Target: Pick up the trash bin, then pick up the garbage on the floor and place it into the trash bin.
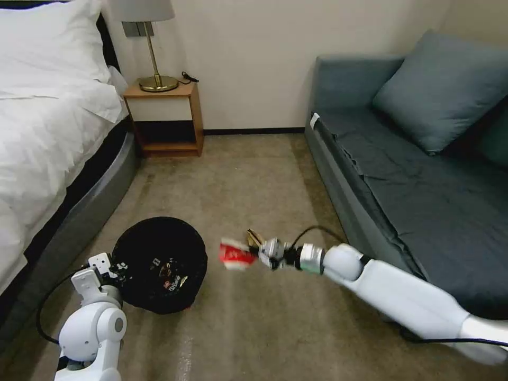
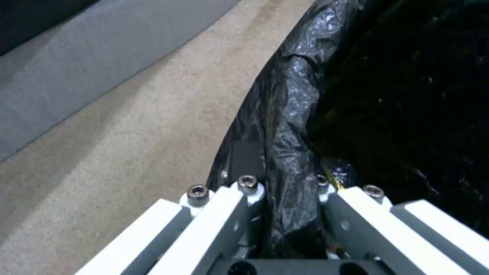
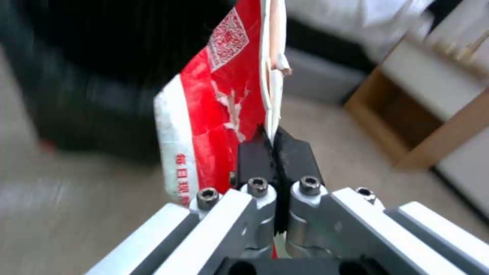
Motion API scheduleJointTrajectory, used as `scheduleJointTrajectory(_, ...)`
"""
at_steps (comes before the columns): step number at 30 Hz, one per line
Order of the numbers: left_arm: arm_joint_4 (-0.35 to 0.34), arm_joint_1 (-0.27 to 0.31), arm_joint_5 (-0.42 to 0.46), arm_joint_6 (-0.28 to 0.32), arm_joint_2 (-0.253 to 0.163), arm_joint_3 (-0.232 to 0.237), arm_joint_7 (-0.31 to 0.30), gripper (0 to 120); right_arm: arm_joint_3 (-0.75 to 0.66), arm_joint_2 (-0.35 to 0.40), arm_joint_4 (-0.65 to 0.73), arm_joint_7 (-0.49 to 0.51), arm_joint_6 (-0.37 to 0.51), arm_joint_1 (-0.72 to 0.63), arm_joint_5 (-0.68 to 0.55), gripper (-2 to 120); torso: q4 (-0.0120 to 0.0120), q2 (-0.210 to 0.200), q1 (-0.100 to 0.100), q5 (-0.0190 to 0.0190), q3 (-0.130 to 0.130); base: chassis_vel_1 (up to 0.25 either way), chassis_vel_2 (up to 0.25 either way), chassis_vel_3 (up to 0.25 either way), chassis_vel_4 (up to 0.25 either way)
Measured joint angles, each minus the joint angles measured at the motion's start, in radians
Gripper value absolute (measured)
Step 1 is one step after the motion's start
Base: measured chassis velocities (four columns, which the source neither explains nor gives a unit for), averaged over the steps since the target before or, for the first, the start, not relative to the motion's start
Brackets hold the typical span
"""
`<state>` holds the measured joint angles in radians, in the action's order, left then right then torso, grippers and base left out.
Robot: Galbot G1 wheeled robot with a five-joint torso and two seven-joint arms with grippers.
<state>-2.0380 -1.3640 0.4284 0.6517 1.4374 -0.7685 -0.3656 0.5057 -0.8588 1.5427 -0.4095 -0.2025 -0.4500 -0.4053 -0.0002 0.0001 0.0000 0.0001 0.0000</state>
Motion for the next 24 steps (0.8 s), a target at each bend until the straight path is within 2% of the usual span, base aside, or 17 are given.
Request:
scheduleJointTrajectory(4, 0.001, 0.001, -0.005, 0.001, 0.007, 0.010, 0.000, 2, -0.021, -0.017, 0.092, 0.034, 0.028, 0.027, -0.054, 0, 0.0000, 0.000, 0.000, -0.0001, 0.000, 0.000, 0.000, 0.000, 0.000)
scheduleJointTrajectory(9, -0.007, -0.003, -0.009, 0.004, 0.015, 0.023, 0.000, 2, 0.081, -0.077, 0.151, 0.118, 0.070, 0.107, -0.111, 0, 0.0002, 0.000, 0.000, -0.0002, 0.000, 0.000, 0.000, 0.000, 0.000)
scheduleJointTrajectory(13, -0.021, -0.007, -0.010, 0.008, 0.024, 0.026, -0.001, 2, 0.219, -0.160, 0.093, 0.179, 0.083, 0.187, -0.113, 0, 0.0004, 0.000, 0.000, -0.0001, 0.000, 0.000, 0.000, 0.000, 0.000)
scheduleJointTrajectory(14, -0.021, -0.007, -0.010, 0.008, 0.024, 0.026, -0.001, 2, 0.219, -0.160, 0.093, 0.179, 0.083, 0.187, -0.113, 0, 0.0004, 0.000, 0.000, -0.0001, 0.000, 0.000, 0.000, 0.000, 0.000)
scheduleJointTrajectory(18, -0.037, -0.014, -0.008, 0.011, 0.025, 0.024, -0.001, 2, 0.342, -0.249, -0.005, 0.220, 0.092, 0.234, -0.090, 0, 0.0005, 0.000, 0.000, -0.0003, 0.000, 0.000, 0.000, 0.000, 0.000)
scheduleJointTrajectory(24, -0.042, -0.013, -0.004, 0.012, 0.024, 0.020, -0.001, 2, 0.404, -0.298, -0.059, 0.242, 0.088, 0.243, -0.077, 0, 0.0003, 0.000, 0.000, -0.0003, 0.000, 0.000, 0.000, 0.000, 0.000)
